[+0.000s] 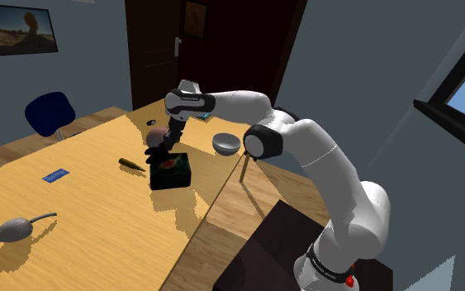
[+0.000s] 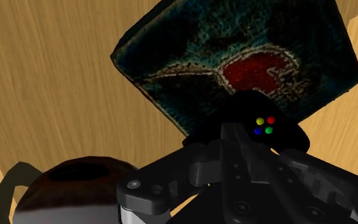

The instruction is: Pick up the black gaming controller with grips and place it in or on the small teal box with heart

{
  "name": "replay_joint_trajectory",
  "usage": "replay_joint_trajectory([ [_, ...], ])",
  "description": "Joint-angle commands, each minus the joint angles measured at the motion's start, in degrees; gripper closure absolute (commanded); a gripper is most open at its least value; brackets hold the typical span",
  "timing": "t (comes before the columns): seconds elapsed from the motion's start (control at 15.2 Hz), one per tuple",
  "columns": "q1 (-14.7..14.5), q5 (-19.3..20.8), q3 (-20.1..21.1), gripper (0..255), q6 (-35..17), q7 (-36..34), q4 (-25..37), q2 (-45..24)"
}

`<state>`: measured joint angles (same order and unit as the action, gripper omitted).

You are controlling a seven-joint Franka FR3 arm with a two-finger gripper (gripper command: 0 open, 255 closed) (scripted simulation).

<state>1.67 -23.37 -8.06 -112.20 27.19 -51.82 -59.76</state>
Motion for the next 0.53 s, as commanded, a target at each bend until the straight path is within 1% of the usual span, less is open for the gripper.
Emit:
replay_joint_trajectory([
  [0.0,0.00,0.00,0.00,0,0.00,0.00,0.01,0.01],
  [0.07,-0.96,2.80,0.57,0,0.18,8.14,2.43,-1.09],
  [0.13,-2.14,5.54,1.24,0,-1.07,16.64,2.26,-0.85],
  [0.2,-3.47,8.10,1.92,0,-3.78,25.42,-0.55,0.73],
  [0.26,-4.79,10.52,2.65,0,-7.61,34.33,-5.18,3.21],
  [0.4,-6.54,15.42,4.83,0,-17.33,52.02,-17.07,9.25],
  [0.46,-6.45,15.99,5.25,0,-18.10,53.17,-17.99,9.70],
])
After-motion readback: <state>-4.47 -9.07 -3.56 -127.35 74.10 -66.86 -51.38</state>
